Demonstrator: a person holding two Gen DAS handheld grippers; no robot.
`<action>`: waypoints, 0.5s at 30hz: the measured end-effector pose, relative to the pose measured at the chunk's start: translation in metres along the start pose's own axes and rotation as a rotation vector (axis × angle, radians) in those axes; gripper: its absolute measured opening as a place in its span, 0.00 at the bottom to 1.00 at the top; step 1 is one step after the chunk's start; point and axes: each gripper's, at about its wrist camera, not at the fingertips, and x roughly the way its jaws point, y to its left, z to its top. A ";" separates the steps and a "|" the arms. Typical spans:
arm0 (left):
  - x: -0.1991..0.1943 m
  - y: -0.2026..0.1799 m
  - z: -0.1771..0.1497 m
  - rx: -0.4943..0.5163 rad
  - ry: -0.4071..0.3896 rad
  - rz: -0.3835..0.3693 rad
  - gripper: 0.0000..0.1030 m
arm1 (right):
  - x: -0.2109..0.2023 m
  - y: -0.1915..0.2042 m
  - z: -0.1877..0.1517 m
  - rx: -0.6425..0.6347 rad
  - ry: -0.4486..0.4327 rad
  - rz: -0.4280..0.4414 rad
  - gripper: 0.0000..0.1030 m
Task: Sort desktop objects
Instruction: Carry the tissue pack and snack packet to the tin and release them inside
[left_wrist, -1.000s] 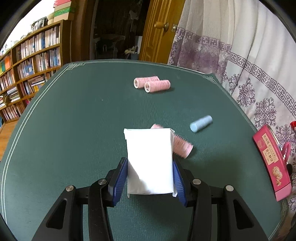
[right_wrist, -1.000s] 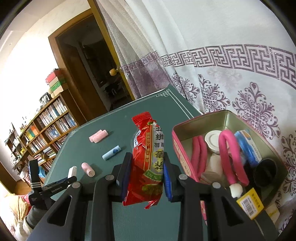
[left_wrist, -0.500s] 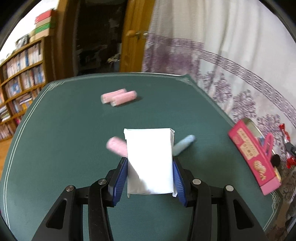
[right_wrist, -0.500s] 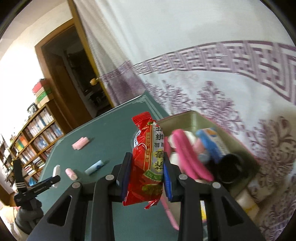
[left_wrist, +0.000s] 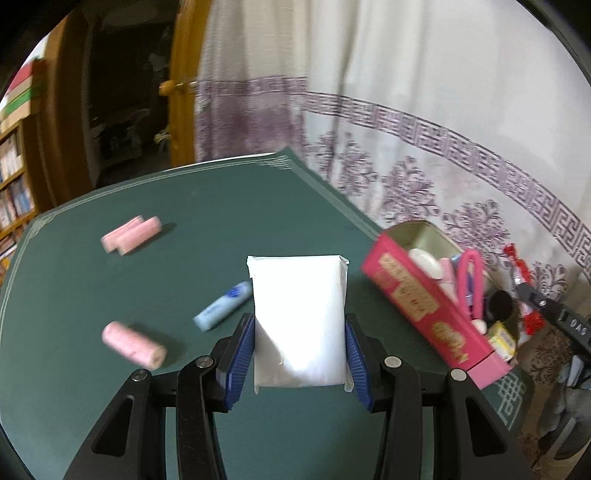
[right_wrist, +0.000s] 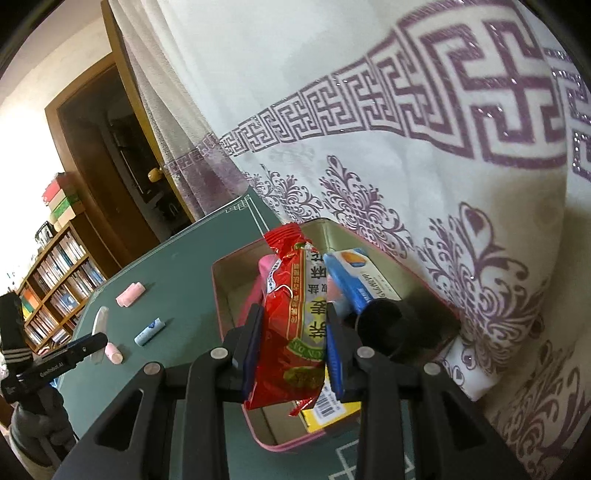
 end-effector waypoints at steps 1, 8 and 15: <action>0.003 -0.008 0.005 0.013 0.000 -0.014 0.48 | 0.001 -0.001 0.000 0.001 0.001 0.001 0.33; 0.024 -0.064 0.033 0.089 -0.001 -0.119 0.48 | 0.002 -0.002 -0.001 -0.014 0.012 0.025 0.33; 0.056 -0.101 0.058 0.107 0.014 -0.179 0.47 | 0.012 0.000 -0.005 -0.022 0.046 0.063 0.33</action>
